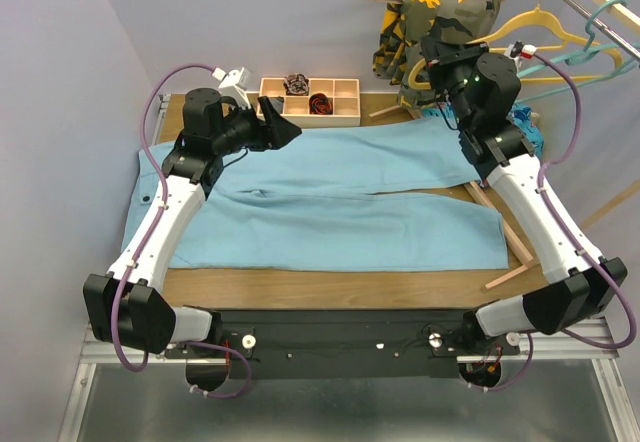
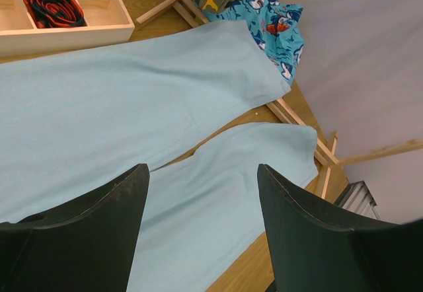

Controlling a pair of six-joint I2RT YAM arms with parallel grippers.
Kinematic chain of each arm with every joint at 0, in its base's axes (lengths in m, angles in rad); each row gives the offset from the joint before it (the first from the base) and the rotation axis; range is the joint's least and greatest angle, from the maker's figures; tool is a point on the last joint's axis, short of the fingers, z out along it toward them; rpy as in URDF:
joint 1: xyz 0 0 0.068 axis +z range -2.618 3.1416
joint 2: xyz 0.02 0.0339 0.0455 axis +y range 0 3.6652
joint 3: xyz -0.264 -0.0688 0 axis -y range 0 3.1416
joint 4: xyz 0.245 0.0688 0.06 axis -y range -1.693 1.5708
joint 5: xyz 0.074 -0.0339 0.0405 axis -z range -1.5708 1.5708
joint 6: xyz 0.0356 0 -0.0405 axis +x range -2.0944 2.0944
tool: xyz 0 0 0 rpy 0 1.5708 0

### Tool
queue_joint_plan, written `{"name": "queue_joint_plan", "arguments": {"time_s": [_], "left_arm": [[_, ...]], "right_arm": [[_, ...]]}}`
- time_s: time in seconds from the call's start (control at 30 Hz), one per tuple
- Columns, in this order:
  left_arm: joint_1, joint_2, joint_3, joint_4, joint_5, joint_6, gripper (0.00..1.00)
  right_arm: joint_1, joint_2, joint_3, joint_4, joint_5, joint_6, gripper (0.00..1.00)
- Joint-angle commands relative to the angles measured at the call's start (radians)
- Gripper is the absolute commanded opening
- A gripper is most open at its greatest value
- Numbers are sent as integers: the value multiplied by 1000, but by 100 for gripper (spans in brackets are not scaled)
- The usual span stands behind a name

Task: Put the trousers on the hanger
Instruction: Place the hanger at the clothesline.

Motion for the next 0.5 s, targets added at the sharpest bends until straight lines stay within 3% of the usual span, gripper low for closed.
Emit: {"name": "queue_joint_plan", "arguments": {"time_s": [0.0,0.1,0.17,0.23,0.37,0.47], "left_arm": [[6,4,-9,10,19,18,75],[6,3,-10,0,-1,28,75],[6,-2,-10,-7,-11,35,75],[6,-7,-13,-10,-31,38,75],[6,-16,-16,-11,-58,38,75],[4,-11,-16,-14,-64,38,75]], "right_arm": [[-6,-38,-60,27,-39,42,1],[-6,-43,-81,27,-66,21,6],[-6,-44,-74,27,-85,-8,24],[-6,-39,-56,27,-112,-51,32],[-4,-53,-56,27,-125,-97,66],[-4,-73,-70,27,-131,-125,81]]}}
